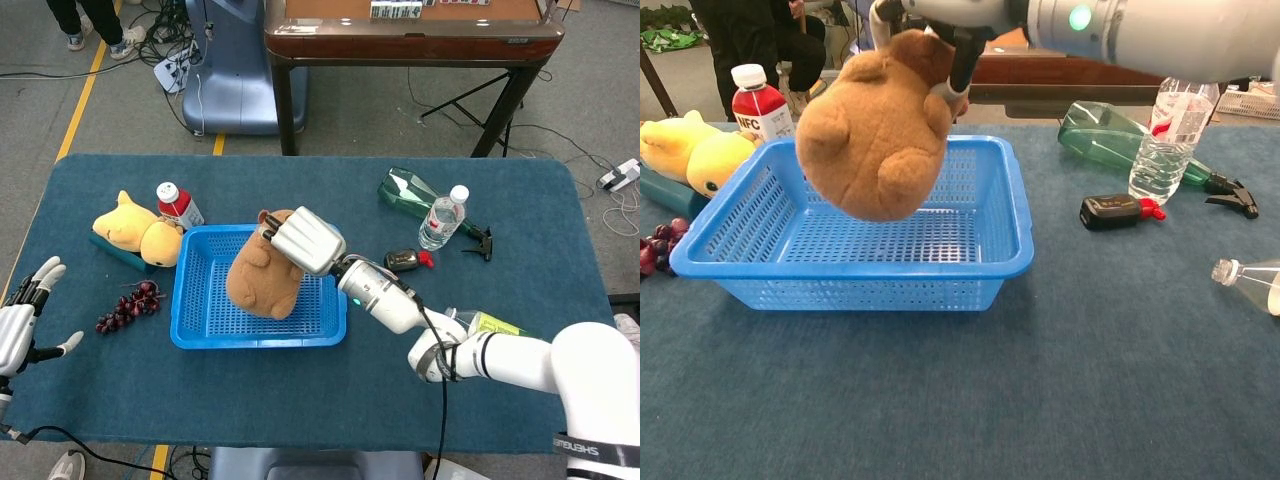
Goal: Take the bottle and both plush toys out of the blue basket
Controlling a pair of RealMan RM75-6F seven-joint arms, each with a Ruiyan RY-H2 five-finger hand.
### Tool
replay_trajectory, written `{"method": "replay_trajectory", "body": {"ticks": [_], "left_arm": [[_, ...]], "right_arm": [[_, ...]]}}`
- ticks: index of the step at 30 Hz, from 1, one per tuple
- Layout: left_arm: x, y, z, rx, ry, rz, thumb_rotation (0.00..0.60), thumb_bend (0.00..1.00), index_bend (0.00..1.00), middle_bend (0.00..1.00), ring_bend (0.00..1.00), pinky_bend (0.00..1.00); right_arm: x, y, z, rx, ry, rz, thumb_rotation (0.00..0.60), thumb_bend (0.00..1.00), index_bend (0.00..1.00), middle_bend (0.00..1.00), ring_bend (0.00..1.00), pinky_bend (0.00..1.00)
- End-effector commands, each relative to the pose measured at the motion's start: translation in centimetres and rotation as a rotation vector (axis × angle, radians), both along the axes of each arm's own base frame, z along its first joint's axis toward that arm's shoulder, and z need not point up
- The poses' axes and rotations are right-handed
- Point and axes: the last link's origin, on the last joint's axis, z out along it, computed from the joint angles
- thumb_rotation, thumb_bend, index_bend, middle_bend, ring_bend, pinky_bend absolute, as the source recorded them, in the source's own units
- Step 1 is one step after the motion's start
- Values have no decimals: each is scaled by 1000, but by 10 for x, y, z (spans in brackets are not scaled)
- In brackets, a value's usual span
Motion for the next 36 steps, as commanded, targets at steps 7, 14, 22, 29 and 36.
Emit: {"method": "replay_trajectory", "body": {"ticks": [7, 14, 22, 29, 36], "left_arm": [[6, 2, 1, 5, 3, -19, 600, 256, 0, 0, 0, 147], [12, 4, -2, -3, 6, -34, 600, 256, 0, 0, 0, 147], [17, 6, -5, -14, 19, -39, 600, 256, 0, 0, 0, 147], [18, 6, -7, -16, 20, -31, 600, 256, 0, 0, 0, 147], [17, 8, -8, -21, 27, -24, 600, 256, 0, 0, 0, 147]], "right_arm": [[-57, 34, 100, -80, -81, -66, 600, 593, 758, 660, 666, 812], [-127, 50, 121, -54, -43, -234, 600, 586, 758, 660, 666, 812], [-184, 56, 101, 34, 9, -391, 600, 578, 745, 622, 616, 808], [-211, 51, 74, 120, 40, -495, 600, 553, 384, 411, 393, 629], [-216, 52, 73, 142, -9, -525, 600, 548, 19, 163, 136, 397]]}}
